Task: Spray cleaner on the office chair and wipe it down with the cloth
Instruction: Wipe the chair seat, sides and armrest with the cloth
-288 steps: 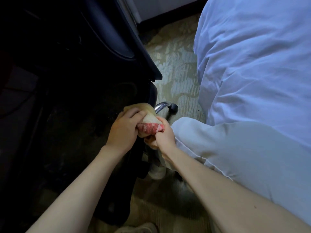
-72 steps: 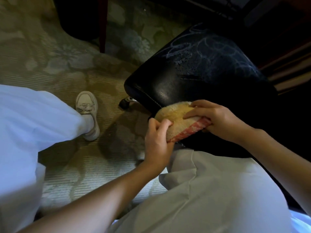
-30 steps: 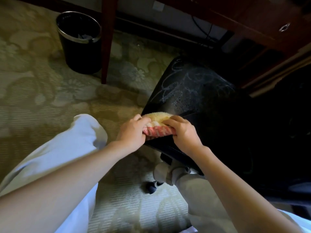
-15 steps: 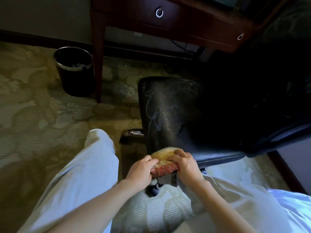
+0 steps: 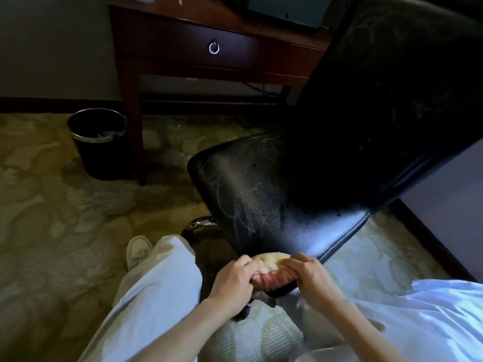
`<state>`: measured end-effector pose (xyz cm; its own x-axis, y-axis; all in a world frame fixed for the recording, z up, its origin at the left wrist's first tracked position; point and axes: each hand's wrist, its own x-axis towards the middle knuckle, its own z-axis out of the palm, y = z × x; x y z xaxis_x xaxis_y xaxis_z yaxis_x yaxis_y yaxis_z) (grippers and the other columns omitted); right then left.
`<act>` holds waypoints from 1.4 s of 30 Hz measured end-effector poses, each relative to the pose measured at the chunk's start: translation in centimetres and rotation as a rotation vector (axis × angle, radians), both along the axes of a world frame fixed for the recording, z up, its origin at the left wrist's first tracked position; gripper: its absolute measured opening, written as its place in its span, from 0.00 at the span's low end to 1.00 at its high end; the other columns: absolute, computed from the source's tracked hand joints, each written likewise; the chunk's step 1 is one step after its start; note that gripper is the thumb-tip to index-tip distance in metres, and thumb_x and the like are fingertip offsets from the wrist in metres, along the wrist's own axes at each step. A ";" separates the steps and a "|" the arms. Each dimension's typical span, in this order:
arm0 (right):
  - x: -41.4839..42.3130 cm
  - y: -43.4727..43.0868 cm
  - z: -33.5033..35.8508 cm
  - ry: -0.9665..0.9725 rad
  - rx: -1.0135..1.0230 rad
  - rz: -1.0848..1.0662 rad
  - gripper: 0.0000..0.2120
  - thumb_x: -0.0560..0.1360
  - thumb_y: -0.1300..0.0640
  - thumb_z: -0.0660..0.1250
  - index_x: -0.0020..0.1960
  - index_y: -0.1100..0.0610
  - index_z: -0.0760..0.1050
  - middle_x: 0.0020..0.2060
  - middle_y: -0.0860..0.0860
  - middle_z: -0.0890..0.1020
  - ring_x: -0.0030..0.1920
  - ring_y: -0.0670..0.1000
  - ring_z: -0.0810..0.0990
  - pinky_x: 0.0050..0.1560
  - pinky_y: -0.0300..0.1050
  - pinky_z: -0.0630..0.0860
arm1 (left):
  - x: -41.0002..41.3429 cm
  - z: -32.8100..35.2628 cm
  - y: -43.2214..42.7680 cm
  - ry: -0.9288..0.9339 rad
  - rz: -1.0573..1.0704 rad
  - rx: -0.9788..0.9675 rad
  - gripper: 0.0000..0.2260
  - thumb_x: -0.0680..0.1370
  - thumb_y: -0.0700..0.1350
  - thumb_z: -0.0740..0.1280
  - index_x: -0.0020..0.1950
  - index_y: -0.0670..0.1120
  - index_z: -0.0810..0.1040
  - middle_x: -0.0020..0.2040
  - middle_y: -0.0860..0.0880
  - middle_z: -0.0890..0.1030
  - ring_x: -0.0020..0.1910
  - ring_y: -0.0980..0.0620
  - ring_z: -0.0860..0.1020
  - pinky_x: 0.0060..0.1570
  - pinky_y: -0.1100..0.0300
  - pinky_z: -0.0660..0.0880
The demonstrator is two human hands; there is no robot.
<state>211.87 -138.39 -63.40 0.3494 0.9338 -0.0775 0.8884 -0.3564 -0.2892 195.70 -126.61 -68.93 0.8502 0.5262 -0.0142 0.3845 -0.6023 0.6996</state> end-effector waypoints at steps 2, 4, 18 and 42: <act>0.7 0.8 0.2 -0.069 0.061 -0.009 0.20 0.66 0.66 0.67 0.54 0.51 0.81 0.47 0.49 0.81 0.44 0.53 0.80 0.46 0.41 0.75 | 0.6 0.9 1.6 -0.052 0.013 0.082 0.25 0.74 0.35 0.61 0.69 0.52 0.71 0.63 0.53 0.72 0.59 0.49 0.72 0.57 0.55 0.72; 2.0 2.5 0.3 -0.108 0.145 0.009 0.20 0.67 0.68 0.66 0.56 0.54 0.80 0.49 0.51 0.81 0.46 0.57 0.80 0.48 0.48 0.78 | 1.6 1.5 3.6 -0.119 0.025 0.177 0.26 0.71 0.33 0.63 0.67 0.49 0.74 0.60 0.51 0.74 0.55 0.46 0.74 0.52 0.54 0.75; 13.0 12.9 -2.6 -0.171 0.175 -0.263 0.27 0.68 0.67 0.61 0.67 0.53 0.73 0.62 0.58 0.74 0.57 0.64 0.74 0.58 0.53 0.73 | 16.4 2.3 15.4 -0.027 -0.046 0.430 0.21 0.76 0.35 0.59 0.68 0.48 0.72 0.62 0.44 0.73 0.57 0.41 0.71 0.56 0.48 0.71; 0.2 3.3 -3.3 -0.119 -0.247 -0.140 0.22 0.74 0.49 0.64 0.68 0.46 0.68 0.63 0.53 0.68 0.62 0.59 0.66 0.63 0.48 0.68 | 3.8 -2.0 2.5 0.180 -0.065 0.130 0.22 0.80 0.40 0.59 0.73 0.52 0.66 0.65 0.50 0.69 0.65 0.49 0.69 0.64 0.58 0.68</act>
<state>212.08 -135.13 -66.66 0.4934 0.8341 -0.2468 0.8482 -0.5242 -0.0758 199.49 -124.15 -70.92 0.8724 0.4776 -0.1043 0.4533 -0.7106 0.5381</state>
